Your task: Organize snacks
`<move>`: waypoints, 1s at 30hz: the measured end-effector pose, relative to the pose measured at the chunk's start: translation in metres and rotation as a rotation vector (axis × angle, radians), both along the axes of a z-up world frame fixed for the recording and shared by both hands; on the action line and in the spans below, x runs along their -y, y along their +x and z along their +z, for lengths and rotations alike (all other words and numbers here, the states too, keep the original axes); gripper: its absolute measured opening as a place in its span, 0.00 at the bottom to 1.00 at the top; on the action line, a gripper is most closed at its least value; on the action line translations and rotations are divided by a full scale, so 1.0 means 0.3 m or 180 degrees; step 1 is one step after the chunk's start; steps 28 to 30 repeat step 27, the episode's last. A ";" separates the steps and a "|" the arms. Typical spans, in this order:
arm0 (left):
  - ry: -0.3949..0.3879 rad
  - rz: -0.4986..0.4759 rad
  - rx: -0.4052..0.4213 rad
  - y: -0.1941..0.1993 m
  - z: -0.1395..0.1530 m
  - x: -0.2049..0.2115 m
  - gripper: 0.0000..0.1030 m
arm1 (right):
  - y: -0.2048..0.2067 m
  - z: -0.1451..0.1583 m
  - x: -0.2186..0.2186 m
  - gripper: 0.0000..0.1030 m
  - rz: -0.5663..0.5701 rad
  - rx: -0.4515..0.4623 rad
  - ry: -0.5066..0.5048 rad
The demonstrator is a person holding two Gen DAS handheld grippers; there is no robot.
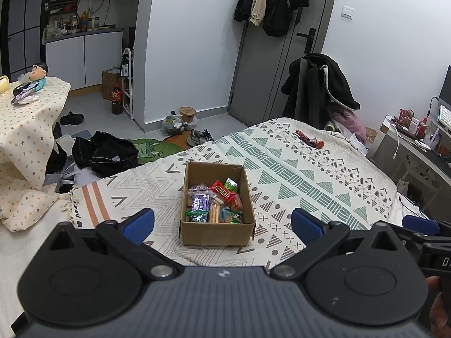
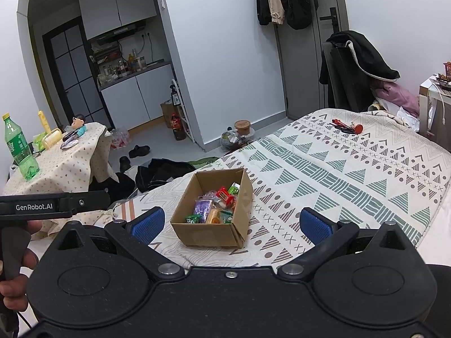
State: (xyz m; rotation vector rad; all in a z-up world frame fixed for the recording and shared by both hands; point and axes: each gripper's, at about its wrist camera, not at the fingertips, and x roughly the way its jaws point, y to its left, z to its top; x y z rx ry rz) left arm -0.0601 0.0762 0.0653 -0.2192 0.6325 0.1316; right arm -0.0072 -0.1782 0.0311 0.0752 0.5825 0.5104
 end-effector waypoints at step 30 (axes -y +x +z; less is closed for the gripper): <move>0.0081 -0.0095 0.0012 -0.010 -0.010 0.021 1.00 | -0.001 -0.012 -0.003 1.00 0.0009 -0.0019 -0.0026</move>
